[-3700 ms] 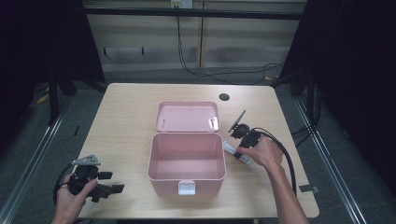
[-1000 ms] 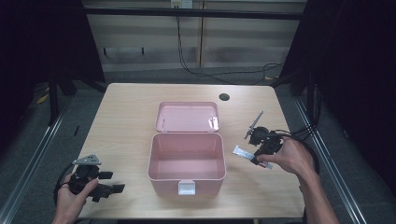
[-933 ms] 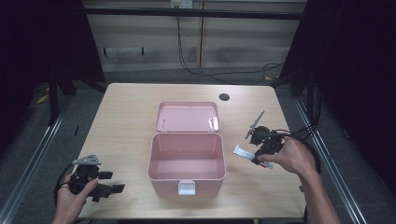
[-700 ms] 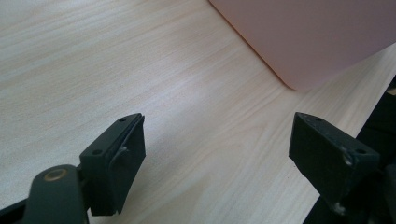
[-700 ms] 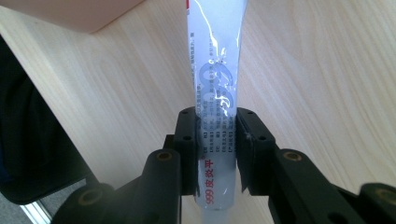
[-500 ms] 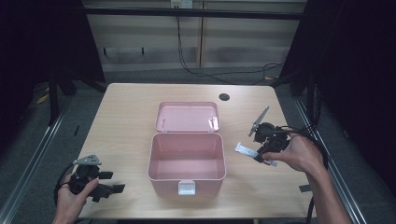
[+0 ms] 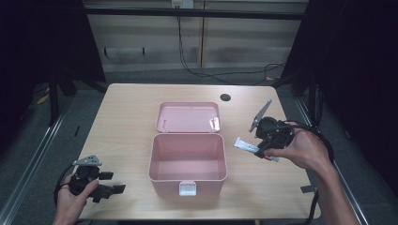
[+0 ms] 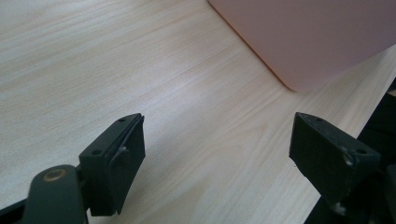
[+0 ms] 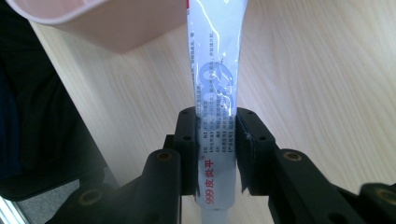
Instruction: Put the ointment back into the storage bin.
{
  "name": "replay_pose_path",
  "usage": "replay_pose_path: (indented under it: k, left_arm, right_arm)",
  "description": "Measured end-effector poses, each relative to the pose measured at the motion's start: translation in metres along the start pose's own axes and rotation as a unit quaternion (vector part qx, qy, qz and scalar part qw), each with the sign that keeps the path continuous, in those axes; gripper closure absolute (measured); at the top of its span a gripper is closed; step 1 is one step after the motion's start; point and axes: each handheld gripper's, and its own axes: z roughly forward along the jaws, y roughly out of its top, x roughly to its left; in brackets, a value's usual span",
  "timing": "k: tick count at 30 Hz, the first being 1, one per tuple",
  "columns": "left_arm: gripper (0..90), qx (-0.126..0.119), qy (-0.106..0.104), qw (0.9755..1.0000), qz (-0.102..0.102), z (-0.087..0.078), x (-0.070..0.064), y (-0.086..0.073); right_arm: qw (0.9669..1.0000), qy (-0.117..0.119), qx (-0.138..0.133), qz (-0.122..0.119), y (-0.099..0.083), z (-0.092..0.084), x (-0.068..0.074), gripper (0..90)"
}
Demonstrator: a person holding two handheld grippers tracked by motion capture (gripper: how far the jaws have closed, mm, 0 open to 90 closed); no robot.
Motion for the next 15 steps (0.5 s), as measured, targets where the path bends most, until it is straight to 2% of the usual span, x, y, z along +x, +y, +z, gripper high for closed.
replay_pose_path:
  k: [13,15]
  left_arm:
    - [18.3,0.001,-0.003,1.0000,0.001,0.000,0.000,0.000]
    - [18.3,0.001,-0.003,1.0000,0.001,0.000,0.000,0.000]
  right_arm:
    - [0.9994,0.017,-0.003,-0.031,0.028,-0.019,0.009,71.9]
    - [0.9989,0.017,-0.005,-0.043,0.033,-0.019,0.012,71.9]
